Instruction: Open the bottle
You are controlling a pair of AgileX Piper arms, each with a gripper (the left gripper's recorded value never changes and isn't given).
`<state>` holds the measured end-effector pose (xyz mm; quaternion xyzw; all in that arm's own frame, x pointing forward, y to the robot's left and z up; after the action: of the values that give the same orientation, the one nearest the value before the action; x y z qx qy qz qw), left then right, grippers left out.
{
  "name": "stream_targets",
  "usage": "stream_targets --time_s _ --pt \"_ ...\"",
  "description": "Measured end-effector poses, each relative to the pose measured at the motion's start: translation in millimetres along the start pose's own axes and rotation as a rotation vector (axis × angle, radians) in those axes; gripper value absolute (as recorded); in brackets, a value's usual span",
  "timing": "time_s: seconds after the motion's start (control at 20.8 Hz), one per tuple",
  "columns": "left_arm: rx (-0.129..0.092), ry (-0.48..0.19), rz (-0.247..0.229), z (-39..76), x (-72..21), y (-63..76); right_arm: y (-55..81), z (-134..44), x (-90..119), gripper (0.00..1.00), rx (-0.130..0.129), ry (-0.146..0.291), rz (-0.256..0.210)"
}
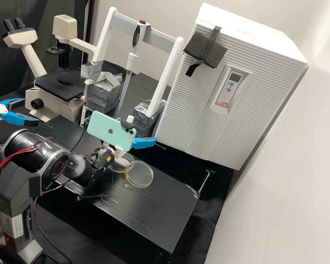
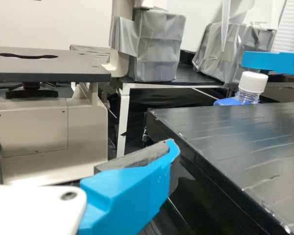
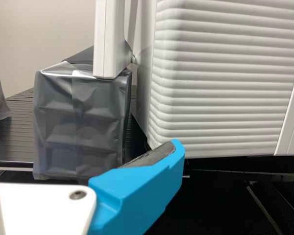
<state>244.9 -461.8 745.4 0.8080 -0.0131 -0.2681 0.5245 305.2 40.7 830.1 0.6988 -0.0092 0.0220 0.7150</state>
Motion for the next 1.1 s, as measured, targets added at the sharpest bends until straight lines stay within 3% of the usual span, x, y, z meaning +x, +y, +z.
stream_targets --time_s 0.34,0.48,0.72,0.86,1.1 --pt "0.000 -0.005 -0.002 1.1 0.4 -0.4 0.2 -0.2 -0.7 1.00 0.000 0.001 0.002" --pt "0.014 -0.005 -0.002 1.1 0.4 -0.4 4.9 -4.8 -10.7 1.00 -0.002 0.016 0.012" --pt "0.014 -0.008 -0.005 1.8 0.7 -1.1 5.8 -26.4 -31.3 1.00 0.002 0.123 0.043" --pt "0.014 -0.008 -0.005 1.8 0.7 -1.1 -2.3 -34.1 -38.3 1.00 -0.028 0.166 0.028" --pt "0.014 -0.008 -0.005 1.8 0.7 -1.1 -22.3 -36.8 -40.6 1.00 -0.074 0.182 -0.041"
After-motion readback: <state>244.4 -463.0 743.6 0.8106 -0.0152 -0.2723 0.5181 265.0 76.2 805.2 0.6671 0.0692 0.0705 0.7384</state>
